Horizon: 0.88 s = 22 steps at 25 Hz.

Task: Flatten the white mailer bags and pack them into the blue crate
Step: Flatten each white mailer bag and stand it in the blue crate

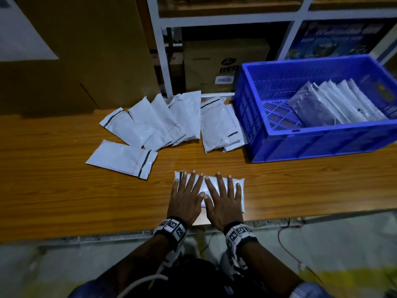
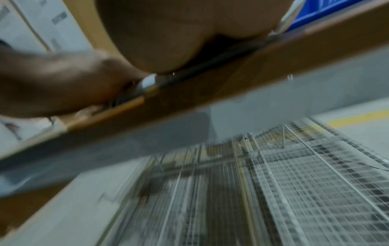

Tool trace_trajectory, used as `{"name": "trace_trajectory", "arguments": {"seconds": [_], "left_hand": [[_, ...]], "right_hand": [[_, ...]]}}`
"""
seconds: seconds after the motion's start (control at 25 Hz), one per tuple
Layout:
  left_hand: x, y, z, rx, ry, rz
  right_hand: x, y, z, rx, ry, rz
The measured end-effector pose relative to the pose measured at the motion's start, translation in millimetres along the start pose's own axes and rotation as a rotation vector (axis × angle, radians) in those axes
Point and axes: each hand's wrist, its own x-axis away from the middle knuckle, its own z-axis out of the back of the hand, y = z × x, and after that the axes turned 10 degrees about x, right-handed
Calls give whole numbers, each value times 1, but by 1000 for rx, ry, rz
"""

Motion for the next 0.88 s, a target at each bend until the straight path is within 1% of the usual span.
{"name": "trace_trajectory", "arguments": {"seconds": [0.08,0.16,0.2,0.32,0.44,0.52,0.72,0.88], "left_hand": [[-2,-1,-3,23,-24,17],[-5,-1,-4,36,-24,22],[-6,0,-3,43,-23,24],[-3,1,-4,54,-16,20],[4,-2,-5,38,14,9],[8,-3,-8,36,32,-10],[5,-4,-7,55,33,-20],[6,-4,-1,31,27,-83]], "right_hand": [[-3,0,2,-8,-20,-18],[-9,2,10,-49,-70,-46],[-11,3,13,-67,-71,-62],[-7,-1,16,-17,6,-98],[7,-8,2,48,34,-104],[12,-8,-3,48,28,-105],[5,-4,-5,26,-7,-104],[3,0,-6,29,-43,-74]]}}
